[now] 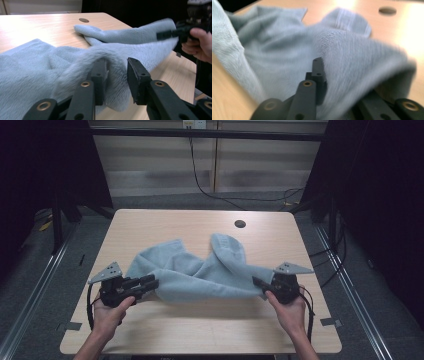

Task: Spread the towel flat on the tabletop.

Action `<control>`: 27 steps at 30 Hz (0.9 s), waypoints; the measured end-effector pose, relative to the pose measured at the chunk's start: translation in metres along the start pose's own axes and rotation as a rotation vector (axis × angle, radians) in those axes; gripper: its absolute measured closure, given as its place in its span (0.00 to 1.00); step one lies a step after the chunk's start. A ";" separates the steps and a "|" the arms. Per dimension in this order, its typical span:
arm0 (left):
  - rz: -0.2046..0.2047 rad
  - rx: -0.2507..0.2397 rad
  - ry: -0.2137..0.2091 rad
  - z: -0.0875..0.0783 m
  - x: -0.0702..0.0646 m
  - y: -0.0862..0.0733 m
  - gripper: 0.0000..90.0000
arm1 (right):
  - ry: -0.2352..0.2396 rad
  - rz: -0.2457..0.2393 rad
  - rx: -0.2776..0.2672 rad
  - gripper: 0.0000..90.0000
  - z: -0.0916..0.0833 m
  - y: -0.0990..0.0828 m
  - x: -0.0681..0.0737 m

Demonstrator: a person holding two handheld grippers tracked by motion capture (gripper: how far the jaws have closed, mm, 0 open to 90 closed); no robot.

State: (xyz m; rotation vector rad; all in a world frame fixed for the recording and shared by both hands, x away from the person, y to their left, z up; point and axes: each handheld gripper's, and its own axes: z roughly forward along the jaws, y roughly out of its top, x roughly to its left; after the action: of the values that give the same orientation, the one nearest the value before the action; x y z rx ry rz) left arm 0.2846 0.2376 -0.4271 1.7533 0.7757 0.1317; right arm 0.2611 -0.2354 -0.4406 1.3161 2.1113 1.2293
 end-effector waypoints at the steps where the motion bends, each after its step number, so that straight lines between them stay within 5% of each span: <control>1: 0.000 0.000 0.000 0.000 0.000 0.000 0.72 | 0.000 0.000 0.000 0.84 0.000 0.000 0.000; 6: -0.021 0.009 0.033 -0.006 0.009 -0.003 0.66 | -0.036 0.041 0.021 0.65 -0.023 -0.017 -0.003; 11: -0.028 0.049 0.059 0.008 0.023 -0.005 0.64 | -0.060 0.017 0.022 0.66 -0.030 -0.019 0.000; 15: -0.047 0.085 0.081 0.024 0.035 -0.006 0.62 | -0.035 0.021 0.021 0.64 -0.032 -0.017 0.005; 18: -0.045 0.121 0.076 0.039 0.040 -0.011 0.62 | -0.026 0.024 0.026 0.63 -0.032 -0.019 0.007; 21: -0.044 0.231 0.101 0.060 0.050 -0.031 0.61 | -0.017 0.039 0.039 0.60 -0.030 -0.030 0.006; 23: -0.014 0.274 0.123 0.063 0.053 -0.042 0.62 | -0.010 0.058 0.050 0.58 -0.029 -0.036 0.003; 25: -0.011 0.267 0.125 0.060 0.053 -0.043 0.64 | -0.004 0.059 0.058 0.57 -0.028 -0.039 0.002; 26: 0.013 0.298 0.175 0.055 0.053 -0.043 0.65 | -0.022 0.056 0.072 0.55 -0.027 -0.043 -0.002; 27: 0.026 0.304 0.177 0.054 0.054 -0.045 0.65 | -0.019 0.066 0.078 0.53 -0.027 -0.045 -0.005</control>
State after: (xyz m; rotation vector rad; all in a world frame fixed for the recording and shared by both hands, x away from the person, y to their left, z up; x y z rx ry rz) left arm 0.3319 0.2293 -0.5011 2.0598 0.9395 0.1964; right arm 0.2209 -0.2613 -0.4631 1.4358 2.1379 1.1657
